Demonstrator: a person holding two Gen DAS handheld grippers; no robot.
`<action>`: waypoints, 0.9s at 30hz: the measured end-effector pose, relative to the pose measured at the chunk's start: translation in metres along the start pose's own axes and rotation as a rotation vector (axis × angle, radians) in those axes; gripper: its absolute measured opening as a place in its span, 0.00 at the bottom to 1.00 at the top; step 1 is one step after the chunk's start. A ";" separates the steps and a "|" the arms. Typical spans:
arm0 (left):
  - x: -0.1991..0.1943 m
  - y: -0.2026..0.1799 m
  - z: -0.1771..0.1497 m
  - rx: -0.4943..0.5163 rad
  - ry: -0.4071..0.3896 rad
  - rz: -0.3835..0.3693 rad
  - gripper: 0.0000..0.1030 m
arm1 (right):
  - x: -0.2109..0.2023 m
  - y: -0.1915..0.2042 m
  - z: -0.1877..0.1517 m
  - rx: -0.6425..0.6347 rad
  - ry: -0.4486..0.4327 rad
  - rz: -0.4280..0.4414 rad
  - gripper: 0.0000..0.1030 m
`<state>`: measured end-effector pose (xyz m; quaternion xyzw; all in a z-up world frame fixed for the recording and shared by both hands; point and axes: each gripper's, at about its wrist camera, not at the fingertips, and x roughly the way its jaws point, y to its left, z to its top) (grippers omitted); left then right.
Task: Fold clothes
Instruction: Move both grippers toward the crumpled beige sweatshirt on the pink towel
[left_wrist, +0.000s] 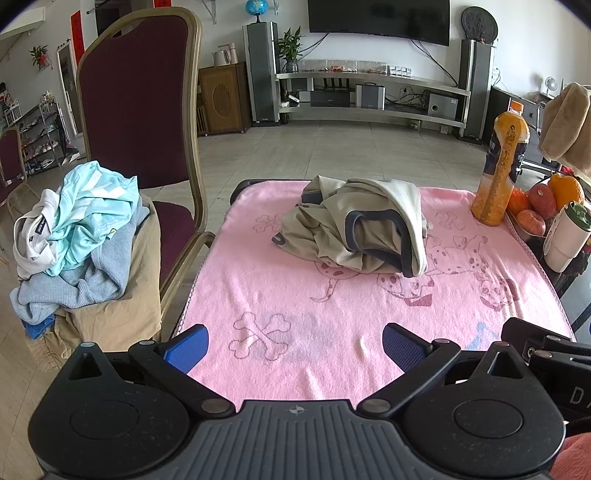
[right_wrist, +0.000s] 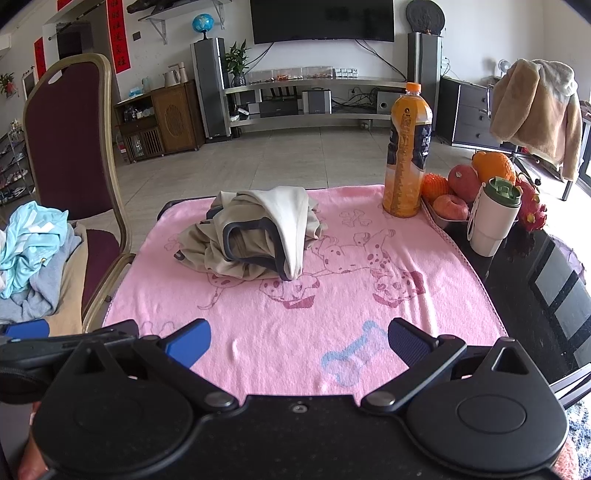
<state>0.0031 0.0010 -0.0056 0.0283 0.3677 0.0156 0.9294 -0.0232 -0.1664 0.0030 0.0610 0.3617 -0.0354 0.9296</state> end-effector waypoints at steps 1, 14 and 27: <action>0.002 0.001 0.000 -0.002 0.007 -0.007 0.98 | 0.002 0.000 0.000 0.002 0.002 0.000 1.00; 0.044 0.016 0.020 -0.018 0.058 -0.095 0.99 | 0.043 -0.017 0.025 0.065 -0.035 0.080 1.00; 0.124 0.023 0.077 -0.023 0.102 -0.097 0.93 | 0.135 -0.021 0.082 0.116 0.019 0.109 0.70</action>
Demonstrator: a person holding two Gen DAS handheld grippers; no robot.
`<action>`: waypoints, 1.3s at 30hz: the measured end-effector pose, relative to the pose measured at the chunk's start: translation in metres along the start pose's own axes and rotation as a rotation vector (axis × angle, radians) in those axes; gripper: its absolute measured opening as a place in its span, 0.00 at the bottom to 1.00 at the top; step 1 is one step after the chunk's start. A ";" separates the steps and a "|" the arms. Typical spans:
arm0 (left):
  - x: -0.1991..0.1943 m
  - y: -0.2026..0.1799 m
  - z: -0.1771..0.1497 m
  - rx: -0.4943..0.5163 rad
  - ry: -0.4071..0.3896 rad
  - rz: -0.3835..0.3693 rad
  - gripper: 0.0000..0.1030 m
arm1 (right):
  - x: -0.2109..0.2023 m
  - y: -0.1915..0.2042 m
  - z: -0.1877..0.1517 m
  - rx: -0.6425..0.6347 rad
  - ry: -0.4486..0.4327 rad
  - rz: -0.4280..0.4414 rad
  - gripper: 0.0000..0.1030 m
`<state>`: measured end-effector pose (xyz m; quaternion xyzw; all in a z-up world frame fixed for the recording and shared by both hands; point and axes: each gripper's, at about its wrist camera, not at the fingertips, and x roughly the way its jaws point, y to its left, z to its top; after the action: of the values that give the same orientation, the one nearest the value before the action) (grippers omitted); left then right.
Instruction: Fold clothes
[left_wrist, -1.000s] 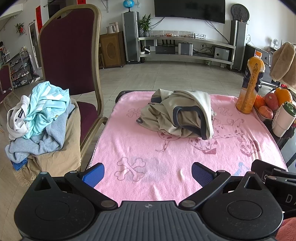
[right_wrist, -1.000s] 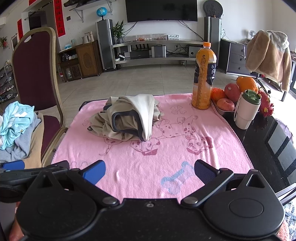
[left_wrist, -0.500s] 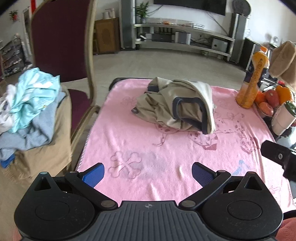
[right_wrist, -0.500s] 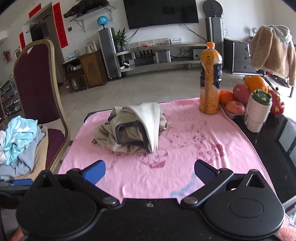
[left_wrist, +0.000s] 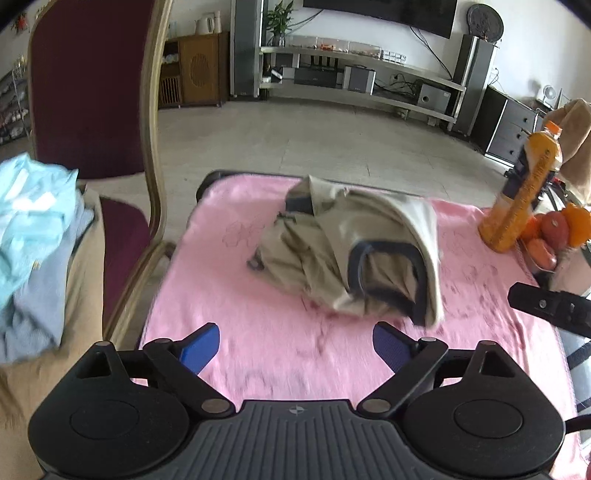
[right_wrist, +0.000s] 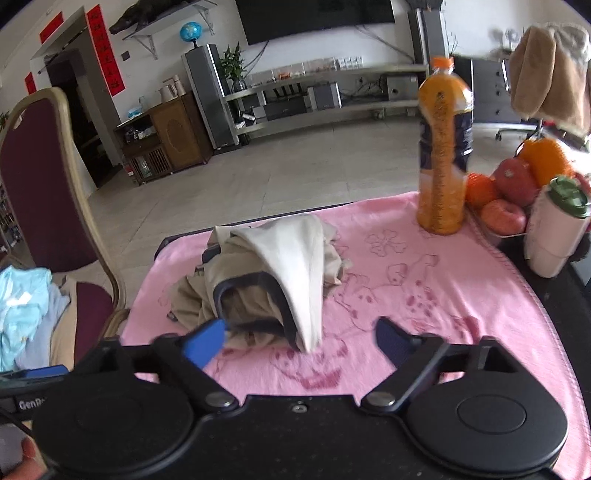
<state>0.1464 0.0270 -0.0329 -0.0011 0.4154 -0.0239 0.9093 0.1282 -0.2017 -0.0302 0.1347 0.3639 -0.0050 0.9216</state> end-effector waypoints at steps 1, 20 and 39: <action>0.006 0.001 0.001 0.007 -0.004 0.007 0.92 | 0.011 0.000 0.005 0.002 0.014 0.000 0.59; 0.065 0.036 -0.002 -0.141 0.051 -0.056 0.72 | 0.164 0.033 0.055 -0.087 0.109 -0.011 0.09; -0.018 0.026 -0.062 -0.059 -0.044 -0.263 0.71 | -0.089 -0.143 -0.026 0.507 0.028 0.015 0.13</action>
<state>0.0886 0.0544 -0.0609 -0.0828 0.3923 -0.1304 0.9068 0.0301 -0.3406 -0.0231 0.3645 0.3625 -0.0875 0.8533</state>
